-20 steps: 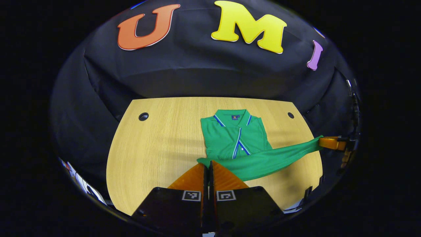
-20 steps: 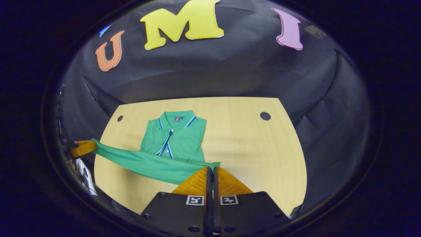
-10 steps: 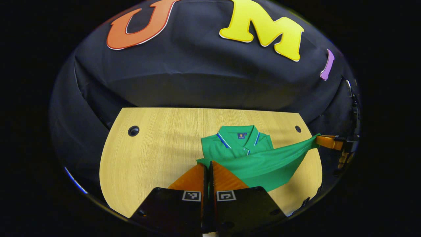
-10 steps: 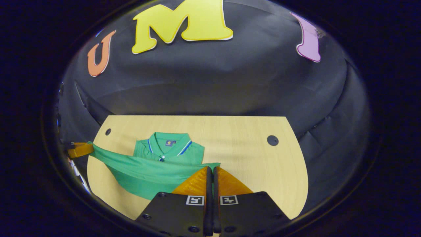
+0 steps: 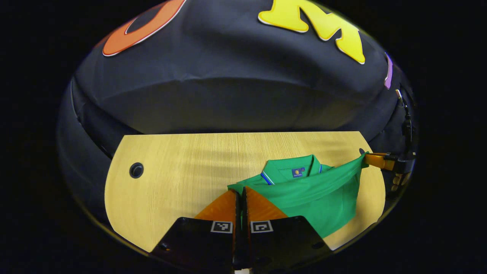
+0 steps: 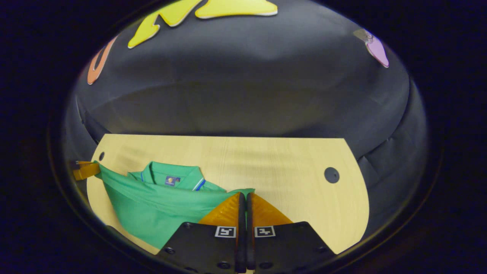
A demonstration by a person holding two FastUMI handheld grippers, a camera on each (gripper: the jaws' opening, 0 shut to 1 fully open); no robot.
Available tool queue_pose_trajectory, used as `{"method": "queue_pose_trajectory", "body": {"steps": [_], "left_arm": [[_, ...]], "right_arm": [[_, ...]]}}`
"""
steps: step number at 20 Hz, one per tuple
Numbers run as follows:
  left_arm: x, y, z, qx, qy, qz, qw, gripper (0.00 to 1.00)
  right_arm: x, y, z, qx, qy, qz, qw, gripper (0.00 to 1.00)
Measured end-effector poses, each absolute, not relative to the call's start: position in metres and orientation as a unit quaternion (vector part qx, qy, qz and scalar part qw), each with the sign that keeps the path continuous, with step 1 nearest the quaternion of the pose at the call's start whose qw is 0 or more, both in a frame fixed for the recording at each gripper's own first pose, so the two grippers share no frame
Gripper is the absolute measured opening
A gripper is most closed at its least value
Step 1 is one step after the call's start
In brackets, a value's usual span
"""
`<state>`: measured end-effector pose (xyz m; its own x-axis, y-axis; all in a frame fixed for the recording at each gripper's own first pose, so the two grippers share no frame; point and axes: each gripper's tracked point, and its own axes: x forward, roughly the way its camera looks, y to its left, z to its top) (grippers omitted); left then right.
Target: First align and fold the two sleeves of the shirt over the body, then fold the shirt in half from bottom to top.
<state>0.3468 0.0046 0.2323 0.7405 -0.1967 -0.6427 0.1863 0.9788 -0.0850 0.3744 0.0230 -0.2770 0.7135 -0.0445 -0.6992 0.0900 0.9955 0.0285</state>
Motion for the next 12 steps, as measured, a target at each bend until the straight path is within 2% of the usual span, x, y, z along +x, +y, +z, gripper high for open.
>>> {"method": "queue_pose_trajectory", "body": {"steps": [1, 4, 12], "left_arm": [[0.351, 0.007, 0.218, -0.013, 0.355, -0.096, 0.930, 0.03], [0.358, 0.014, 0.182, -0.024, 0.379, -0.079, 0.922, 0.03], [0.367, 0.020, 0.165, -0.006, 0.385, -0.070, 0.920, 0.06]], "right_arm": [[0.379, 0.024, -0.290, 0.036, 0.388, -0.036, 0.920, 0.03], [0.382, 0.018, -0.319, 0.043, 0.412, -0.043, 0.909, 0.03], [0.382, 0.012, -0.344, 0.049, 0.435, -0.060, 0.897, 0.05]]}}
